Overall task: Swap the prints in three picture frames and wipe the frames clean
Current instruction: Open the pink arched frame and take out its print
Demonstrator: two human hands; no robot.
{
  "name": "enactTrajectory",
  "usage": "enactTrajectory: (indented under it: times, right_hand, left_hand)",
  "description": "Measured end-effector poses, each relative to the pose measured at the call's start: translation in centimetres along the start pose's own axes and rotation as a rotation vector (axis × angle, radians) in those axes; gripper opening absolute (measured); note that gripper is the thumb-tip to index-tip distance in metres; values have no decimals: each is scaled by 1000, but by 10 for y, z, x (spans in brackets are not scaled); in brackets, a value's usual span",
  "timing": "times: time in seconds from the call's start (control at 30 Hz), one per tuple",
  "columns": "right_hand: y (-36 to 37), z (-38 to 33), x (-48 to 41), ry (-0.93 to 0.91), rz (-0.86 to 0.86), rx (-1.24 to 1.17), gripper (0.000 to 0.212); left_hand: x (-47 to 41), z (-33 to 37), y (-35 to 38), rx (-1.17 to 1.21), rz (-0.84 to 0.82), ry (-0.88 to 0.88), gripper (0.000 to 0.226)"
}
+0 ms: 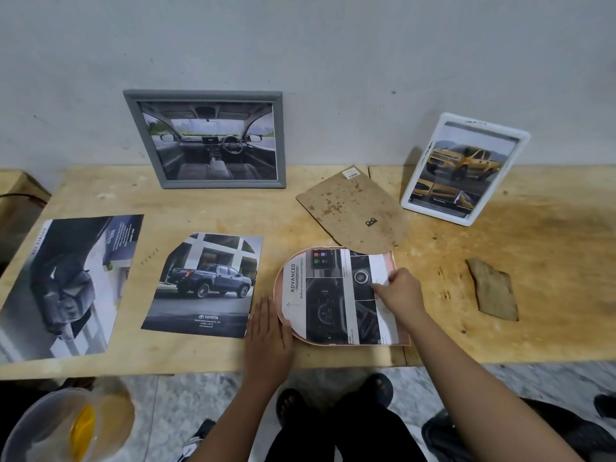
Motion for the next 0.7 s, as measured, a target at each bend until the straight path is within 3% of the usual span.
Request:
enactTrajectory:
  times: [0.17, 0.3, 0.47, 0.6, 0.7]
  right_hand:
    - [-12, 10, 4, 77, -80, -256, 33]
    - [-18, 11, 10, 134, -26, -357, 27]
    - [-23, 7, 13, 125, 15, -311, 13]
    - [-20, 3, 24, -22, 74, -261, 12]
    - [-15, -1, 33, -5, 31, -219, 35]
  left_hand:
    - [0, 0, 0, -12, -16, -4, 82]
    - [0, 0, 0, -25, -5, 1, 82]
    - [0, 1, -2, -21, -25, 2, 85]
    - [0, 3, -4, -26, -39, -1, 85]
    - [-1, 5, -6, -37, -60, -17, 74]
Point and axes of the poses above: each hand's wrist, its own x-axis away from the middle knuckle, its own y-axis out of the palm, z = x × y, the point moved 1 cm from there along -x, towards the middle knuckle, and after that the axes turned 9 degrees about -y, right-handed, at the moved point
